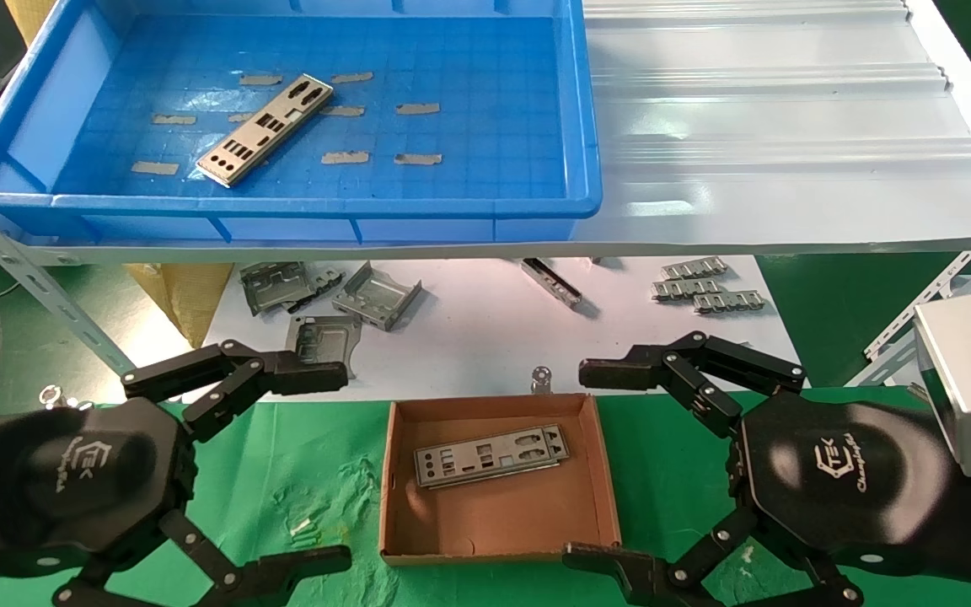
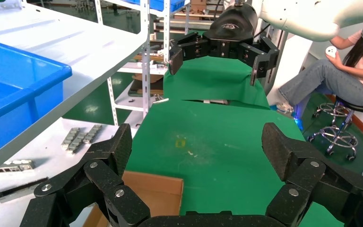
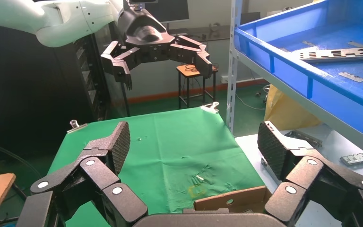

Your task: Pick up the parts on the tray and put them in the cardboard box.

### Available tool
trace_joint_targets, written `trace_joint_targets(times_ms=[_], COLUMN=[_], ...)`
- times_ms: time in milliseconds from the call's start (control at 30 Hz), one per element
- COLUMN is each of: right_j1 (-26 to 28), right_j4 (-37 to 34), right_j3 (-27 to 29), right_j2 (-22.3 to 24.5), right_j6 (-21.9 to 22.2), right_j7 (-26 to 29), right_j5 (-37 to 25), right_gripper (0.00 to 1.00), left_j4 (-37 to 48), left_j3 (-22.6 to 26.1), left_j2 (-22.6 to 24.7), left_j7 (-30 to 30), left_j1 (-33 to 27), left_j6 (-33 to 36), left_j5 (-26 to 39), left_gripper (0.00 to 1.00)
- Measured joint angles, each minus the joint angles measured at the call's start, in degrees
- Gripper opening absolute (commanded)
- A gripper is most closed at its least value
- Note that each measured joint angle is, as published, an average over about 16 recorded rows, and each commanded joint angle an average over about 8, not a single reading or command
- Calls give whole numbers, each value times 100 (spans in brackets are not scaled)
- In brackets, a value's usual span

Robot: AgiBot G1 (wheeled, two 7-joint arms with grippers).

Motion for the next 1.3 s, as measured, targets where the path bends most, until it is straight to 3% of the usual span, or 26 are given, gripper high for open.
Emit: trace_joint_targets(times_ms=[1300], right_j1=[0], right_j4=[0], right_j3=[0], right_j2=[0], right_j6=[0], right_j7=[0], right_j5=[0], right_gripper=[100], left_j4=[0], left_j3=[0], left_j2=[0], left_j7=[0], left_j1=[0], left_j6=[0], left_j5=[0], left_gripper=[100])
